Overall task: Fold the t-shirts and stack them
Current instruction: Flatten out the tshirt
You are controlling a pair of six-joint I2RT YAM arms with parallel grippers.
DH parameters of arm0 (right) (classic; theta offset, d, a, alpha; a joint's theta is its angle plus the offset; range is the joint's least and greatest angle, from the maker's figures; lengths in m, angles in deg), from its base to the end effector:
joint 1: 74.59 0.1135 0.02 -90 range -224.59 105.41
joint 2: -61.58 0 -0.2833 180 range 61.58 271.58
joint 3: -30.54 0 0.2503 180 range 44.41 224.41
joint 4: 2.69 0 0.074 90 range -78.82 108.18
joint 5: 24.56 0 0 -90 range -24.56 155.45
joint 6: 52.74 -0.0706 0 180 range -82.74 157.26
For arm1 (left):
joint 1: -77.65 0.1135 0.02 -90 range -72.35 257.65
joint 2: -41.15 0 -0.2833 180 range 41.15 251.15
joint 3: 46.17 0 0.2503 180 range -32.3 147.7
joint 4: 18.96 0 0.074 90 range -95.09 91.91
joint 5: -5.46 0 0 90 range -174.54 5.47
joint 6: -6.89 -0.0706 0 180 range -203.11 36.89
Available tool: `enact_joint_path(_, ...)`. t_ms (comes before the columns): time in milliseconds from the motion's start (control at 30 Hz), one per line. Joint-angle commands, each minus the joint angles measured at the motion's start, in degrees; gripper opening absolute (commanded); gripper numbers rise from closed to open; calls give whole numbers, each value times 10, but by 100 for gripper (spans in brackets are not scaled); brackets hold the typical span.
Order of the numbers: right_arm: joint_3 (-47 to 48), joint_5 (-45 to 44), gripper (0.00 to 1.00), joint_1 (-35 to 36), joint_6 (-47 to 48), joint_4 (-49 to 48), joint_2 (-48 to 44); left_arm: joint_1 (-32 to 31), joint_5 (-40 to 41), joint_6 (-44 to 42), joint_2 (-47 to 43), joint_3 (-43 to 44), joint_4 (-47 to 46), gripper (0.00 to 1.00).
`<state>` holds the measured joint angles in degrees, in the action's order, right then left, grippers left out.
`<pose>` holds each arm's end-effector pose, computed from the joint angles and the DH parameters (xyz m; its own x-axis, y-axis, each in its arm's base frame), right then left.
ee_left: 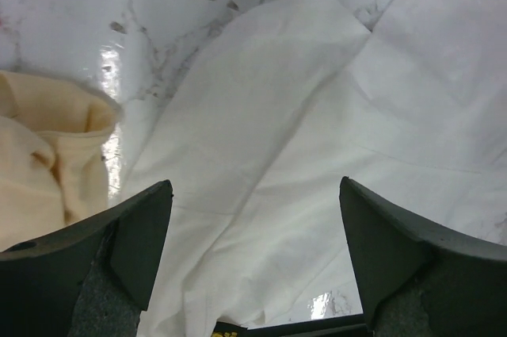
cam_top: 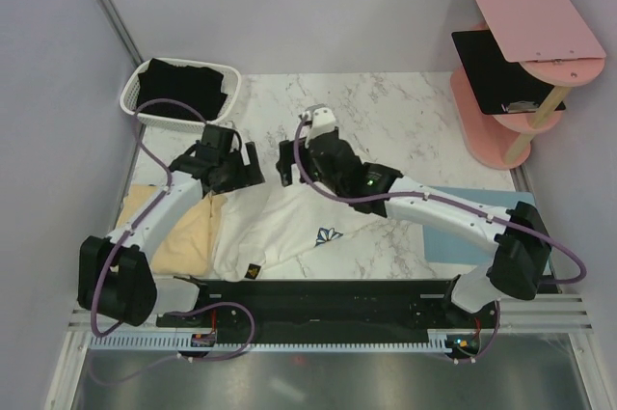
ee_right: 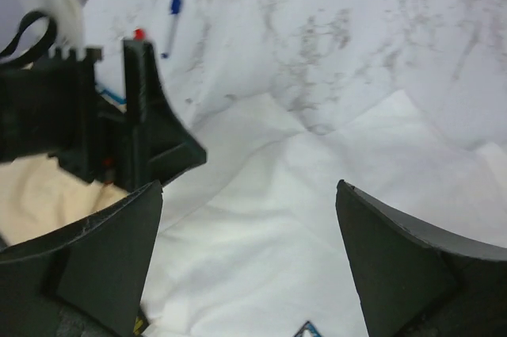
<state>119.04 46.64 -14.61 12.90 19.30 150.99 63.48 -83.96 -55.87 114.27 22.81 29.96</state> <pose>0.2184 0.3324 0.3380 -0.4542 -0.0056 -0.8909 -0.5311 0.8046 0.2657 0.2661 -0.0665 0.2510 -0.7983 -0.2705 -0.5380 -0.1423 0.9529 -0.2679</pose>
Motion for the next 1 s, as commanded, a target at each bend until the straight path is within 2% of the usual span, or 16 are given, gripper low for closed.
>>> enact_joint_path(0,-61,-18,97,-61,-12,12,-36,-60,-16,18,55,23,-55,91)
enact_joint_path(233,-109,-3,96,-108,-20,18,-72,-122,20,32,161,45,-72,87)
enact_joint_path(500,-142,0,96,-126,-25,19,-103,-133,44,30,227,53,-95,79)
enact_joint_path(533,-143,0,96,-128,-26,19,-104,-136,46,28,238,58,-96,75)
enact_joint_path(600,-149,1,96,-131,-26,20,-108,-140,53,23,251,67,-97,61)
enact_joint_path(633,-151,1,96,-131,-27,21,-111,-140,54,22,259,75,-94,42)
enact_joint_path(700,-156,0,96,-135,-27,21,-113,-141,56,22,259,80,-90,18)
enact_joint_path(733,-158,1,96,-135,-26,21,-114,-142,59,23,252,83,-82,2)
enact_joint_path(967,-182,-2,96,-166,-30,26,-103,-142,105,16,159,96,-27,2)
